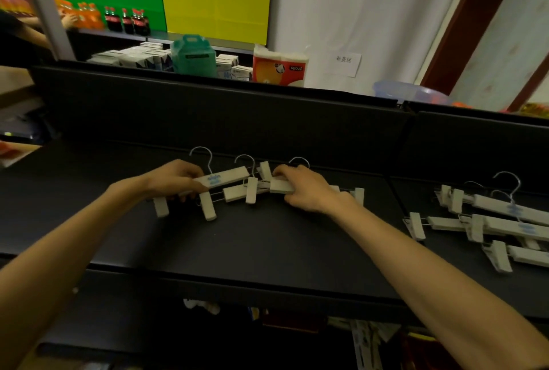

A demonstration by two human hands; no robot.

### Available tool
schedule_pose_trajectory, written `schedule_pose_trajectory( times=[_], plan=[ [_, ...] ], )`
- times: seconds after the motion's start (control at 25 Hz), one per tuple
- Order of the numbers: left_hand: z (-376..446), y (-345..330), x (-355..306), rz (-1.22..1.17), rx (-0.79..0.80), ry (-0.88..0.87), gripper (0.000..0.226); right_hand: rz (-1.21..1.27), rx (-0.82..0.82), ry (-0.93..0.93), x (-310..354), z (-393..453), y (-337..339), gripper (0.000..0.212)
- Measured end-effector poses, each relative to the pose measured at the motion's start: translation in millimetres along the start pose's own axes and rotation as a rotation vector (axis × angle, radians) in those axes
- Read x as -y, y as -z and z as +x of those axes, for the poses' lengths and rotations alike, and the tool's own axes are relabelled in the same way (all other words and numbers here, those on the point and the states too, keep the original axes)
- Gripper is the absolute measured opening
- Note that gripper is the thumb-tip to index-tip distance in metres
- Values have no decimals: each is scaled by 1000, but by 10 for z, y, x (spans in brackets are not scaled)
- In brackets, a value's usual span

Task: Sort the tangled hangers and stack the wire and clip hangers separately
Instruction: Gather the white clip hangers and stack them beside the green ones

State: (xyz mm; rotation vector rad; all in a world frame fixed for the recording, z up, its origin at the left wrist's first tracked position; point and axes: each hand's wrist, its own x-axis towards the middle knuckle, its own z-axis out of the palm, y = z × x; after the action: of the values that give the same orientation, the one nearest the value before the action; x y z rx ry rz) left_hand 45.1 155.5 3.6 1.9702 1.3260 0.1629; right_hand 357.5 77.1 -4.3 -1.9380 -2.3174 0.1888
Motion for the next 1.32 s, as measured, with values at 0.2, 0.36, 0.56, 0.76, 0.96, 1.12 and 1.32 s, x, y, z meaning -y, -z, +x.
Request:
schedule_pose_trajectory(
  times=[0.2,0.36,0.56,0.76,0.96,1.12,1.32],
  plan=[
    [-44,-114,-223,-21,-25,-42,23,-208,-170,134,-92,-250,74,45],
    [-18,-259,-656,-77,-73,-184,21,-345,-434,94,-473,-889,297,48],
    [191,-1003,-1745,-151,-62,-431,18,-322,-512,-106,-1186,-1850,612,47],
    [461,-1806,-2838,-163,110,-585,19,-328,-564,-350,-2091,-2862,857,38],
    [713,-2533,-3748,-102,126,-687,28,-266,-527,-513,-3076,-3515,1062,35],
    [926,-2957,-4311,-48,102,-694,32,-202,-479,-487,-3703,-3691,1105,35],
    [1173,-3410,-4657,349,-4,-666,33,-129,-283,-409,-4132,-3575,1035,36]
  ],
)
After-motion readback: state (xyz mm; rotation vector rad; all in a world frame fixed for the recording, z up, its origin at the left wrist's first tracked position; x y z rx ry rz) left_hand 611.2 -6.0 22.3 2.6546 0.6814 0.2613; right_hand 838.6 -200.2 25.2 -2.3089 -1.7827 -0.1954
